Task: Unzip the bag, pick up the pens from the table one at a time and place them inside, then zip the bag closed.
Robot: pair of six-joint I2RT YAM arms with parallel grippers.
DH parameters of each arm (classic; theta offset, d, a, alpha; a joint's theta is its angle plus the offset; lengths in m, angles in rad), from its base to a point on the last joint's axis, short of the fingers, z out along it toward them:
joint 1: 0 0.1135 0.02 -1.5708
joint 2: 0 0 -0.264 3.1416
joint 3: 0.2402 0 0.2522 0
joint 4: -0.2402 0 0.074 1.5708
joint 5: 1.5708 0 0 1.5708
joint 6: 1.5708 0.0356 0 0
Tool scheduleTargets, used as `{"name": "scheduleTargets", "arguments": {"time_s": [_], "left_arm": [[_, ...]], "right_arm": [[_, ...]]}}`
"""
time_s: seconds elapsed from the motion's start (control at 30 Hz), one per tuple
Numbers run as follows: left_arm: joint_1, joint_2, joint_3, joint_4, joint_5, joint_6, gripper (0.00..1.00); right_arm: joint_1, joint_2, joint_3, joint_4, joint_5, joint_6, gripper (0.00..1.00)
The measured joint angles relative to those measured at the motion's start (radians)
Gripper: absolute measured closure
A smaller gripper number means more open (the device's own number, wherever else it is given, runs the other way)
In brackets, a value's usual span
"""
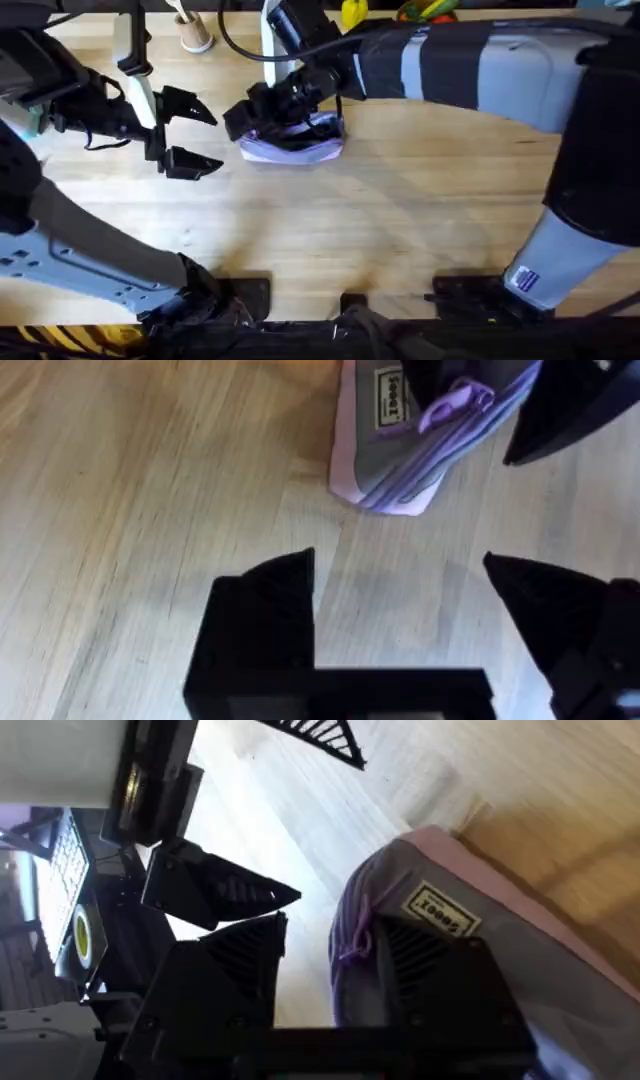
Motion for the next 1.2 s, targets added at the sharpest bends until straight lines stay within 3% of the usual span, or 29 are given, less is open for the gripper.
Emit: {"name": "scheduleTargets", "arguments": {"time_s": [0.47,0.63,1.0,1.2], "left_arm": [[0.000,0.000,0.000,-0.014,0.000,0.000,0.008],[0.000,0.000,0.000,-0.014,0.000,0.000,0.007],[0.000,0.000,0.000,-0.014,0.000,0.000,0.007],[0.000,0.000,0.000,-0.014,0.024,0.000,0.007]], "right_arm": [[0.000,0.000,0.000,-0.002,0.007,0.000,0.717],[0.000,0.002,0.000,-0.003,0.008,0.001,0.959],[-0.005,0.006,0.007,-0.002,0.006,-0.010,0.968],[-0.008,-0.002,0.092,-0.011,0.011,-0.080,0.968]]}}
